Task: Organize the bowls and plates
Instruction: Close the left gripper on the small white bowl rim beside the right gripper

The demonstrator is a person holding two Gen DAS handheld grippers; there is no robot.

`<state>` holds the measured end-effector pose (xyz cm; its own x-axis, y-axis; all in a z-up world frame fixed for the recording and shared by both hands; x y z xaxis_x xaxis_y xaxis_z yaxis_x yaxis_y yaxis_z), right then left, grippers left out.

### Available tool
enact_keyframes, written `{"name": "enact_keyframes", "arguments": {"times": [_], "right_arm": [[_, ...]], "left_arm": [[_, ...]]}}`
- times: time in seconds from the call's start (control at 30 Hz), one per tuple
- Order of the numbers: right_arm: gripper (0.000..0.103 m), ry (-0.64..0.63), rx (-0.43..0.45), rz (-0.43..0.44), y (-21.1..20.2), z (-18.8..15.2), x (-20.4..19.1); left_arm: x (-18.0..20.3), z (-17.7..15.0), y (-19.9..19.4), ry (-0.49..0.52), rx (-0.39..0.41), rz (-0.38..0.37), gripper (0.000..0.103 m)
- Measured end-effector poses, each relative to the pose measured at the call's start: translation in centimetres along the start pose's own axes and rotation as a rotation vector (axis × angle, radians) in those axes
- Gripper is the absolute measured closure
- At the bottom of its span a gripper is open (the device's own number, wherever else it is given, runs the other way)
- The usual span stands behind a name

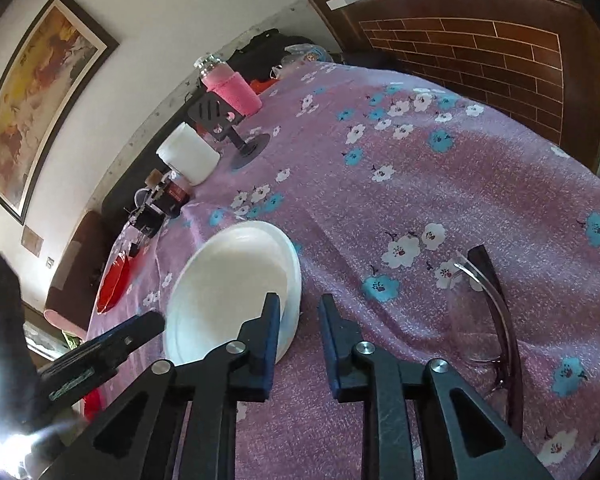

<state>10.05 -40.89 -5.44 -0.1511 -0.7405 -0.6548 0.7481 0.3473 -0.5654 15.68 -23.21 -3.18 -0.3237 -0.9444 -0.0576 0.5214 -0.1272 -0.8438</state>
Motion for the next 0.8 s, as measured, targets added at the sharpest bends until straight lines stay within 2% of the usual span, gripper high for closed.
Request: {"name": "enact_keyframes", "arguments": {"times": [0.03, 0.1, 0.17, 0.33, 0.5, 0.67, 0.8], "right_arm": [[0.085, -0.003, -0.002, 0.005, 0.2, -0.1, -0.1], [0.087, -0.018, 0.006, 0.004, 0.3, 0.1, -0.4], [0.091, -0.041, 0.007, -0.002, 0.4, -0.1, -0.8], [0.092, -0.05, 0.013, 0.0, 0.0, -0.5, -1.1], [0.092, -0.091, 0.008, 0.02, -1.1, -1.7, -3.1], [0.092, -0.141, -0.013, 0.059, -1.9, -3.7, -5.8], [0.092, -0.171, -0.064, 0.106, -1.4, -6.1, -8.2]], "left_arm": [[0.1, 0.0, 0.4, -0.001, -0.007, -0.006, 0.081], [0.4, 0.2, 0.5, 0.005, 0.001, -0.007, 0.082], [0.9, 0.1, 0.6, 0.017, -0.004, -0.019, 0.092], [0.7, -0.4, 0.1, 0.015, 0.004, -0.011, 0.092], [-0.7, -1.6, -2.0, 0.006, 0.025, -0.002, 0.092], [-3.6, -3.9, -5.1, -0.022, 0.052, 0.006, 0.091], [-6.3, -6.4, -6.9, -0.047, 0.059, 0.029, 0.091]]}}
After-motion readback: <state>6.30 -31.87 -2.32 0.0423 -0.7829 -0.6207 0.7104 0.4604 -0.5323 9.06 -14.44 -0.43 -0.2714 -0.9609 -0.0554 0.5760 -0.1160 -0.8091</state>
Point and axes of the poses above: each gripper's, at about its wrist camera, not at the fingertips, and y roughly the way its jaws point, x to its right, z to its top, the point moved 5 cm from there along y, roughly the way its jaws point, and after that the axes turned 11 degrees about z, right-handed, at the moved point
